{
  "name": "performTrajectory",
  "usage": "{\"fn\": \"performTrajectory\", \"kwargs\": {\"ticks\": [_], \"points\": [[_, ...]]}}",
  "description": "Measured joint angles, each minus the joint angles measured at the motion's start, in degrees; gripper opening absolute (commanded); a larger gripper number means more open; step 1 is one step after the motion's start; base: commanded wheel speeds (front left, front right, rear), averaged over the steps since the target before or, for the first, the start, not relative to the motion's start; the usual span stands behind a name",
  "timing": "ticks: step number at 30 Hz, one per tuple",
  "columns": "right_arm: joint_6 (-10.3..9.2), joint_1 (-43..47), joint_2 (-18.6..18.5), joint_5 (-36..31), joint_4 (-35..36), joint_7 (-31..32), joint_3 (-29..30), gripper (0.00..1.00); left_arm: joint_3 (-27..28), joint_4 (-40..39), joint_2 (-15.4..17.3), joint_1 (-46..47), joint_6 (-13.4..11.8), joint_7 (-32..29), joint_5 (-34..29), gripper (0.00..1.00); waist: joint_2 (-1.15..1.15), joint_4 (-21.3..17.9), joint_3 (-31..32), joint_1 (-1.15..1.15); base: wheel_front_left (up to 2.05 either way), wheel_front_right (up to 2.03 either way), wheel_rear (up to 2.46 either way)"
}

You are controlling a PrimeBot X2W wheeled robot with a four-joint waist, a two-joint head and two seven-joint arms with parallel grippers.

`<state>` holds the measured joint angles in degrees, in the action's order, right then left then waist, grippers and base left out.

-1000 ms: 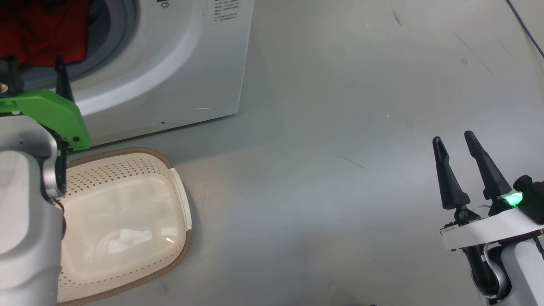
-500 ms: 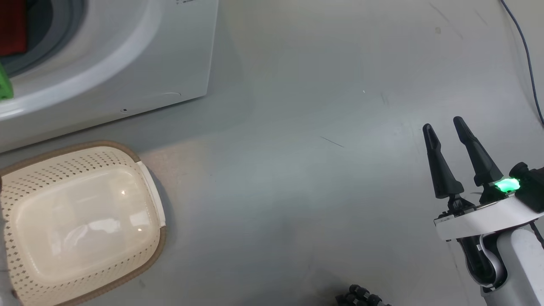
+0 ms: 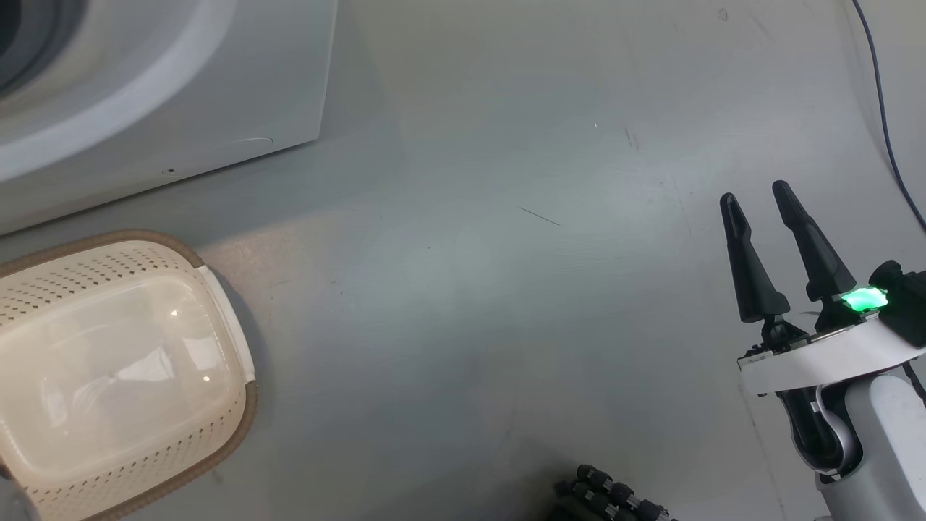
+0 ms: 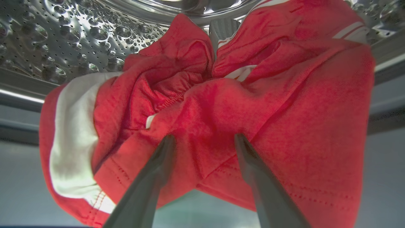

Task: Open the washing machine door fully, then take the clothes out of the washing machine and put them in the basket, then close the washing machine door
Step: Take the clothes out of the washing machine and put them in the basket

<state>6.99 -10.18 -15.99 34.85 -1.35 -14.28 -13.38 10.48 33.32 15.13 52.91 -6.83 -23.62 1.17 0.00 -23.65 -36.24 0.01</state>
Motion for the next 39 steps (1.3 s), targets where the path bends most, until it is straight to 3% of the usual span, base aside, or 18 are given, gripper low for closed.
{"fn": "performTrajectory", "kwargs": {"ticks": [12,13,14,23,35,39], "points": [[0.0,-0.08,-0.03,0.0,-0.11,0.0,-0.37,1.0,2.24,3.19,-1.12,2.65,0.0,-0.12,-3.38,1.0,0.0,-0.6,-0.57,0.0,0.0,0.0,0.0],[0.0,-0.13,-0.03,0.0,-0.16,0.0,-0.37,1.0,2.24,3.32,-1.37,2.83,0.0,-0.3,-3.55,0.44,0.0,-0.63,-0.62,0.0,0.0,0.0,0.0],[0.0,-0.19,-0.03,0.0,-0.21,0.0,-0.37,1.0,2.22,3.42,-1.59,3.0,0.0,-0.29,-3.74,0.0,0.0,-0.64,-0.64,0.0,0.0,0.0,0.0],[0.0,-0.51,-0.04,0.0,-0.48,0.0,0.0,1.0,2.22,5.49,-3.38,3.42,0.0,1.11,-4.14,0.0,0.0,-0.12,-0.16,0.0,0.0,0.0,0.0],[0.0,-0.51,-0.86,-0.7,-0.76,0.0,0.92,1.0,1.37,7.06,-7.33,3.38,0.13,8.78,-2.16,0.0,0.0,2.45,3.13,0.0,0.0,0.0,0.0],[0.0,-0.5,-1.15,-1.11,-0.71,0.0,1.16,1.0,0.68,7.45,-8.38,2.89,1.89,11.68,-1.48,0.0,0.0,3.75,4.48,0.0,0.0,0.0,0.0]]}}
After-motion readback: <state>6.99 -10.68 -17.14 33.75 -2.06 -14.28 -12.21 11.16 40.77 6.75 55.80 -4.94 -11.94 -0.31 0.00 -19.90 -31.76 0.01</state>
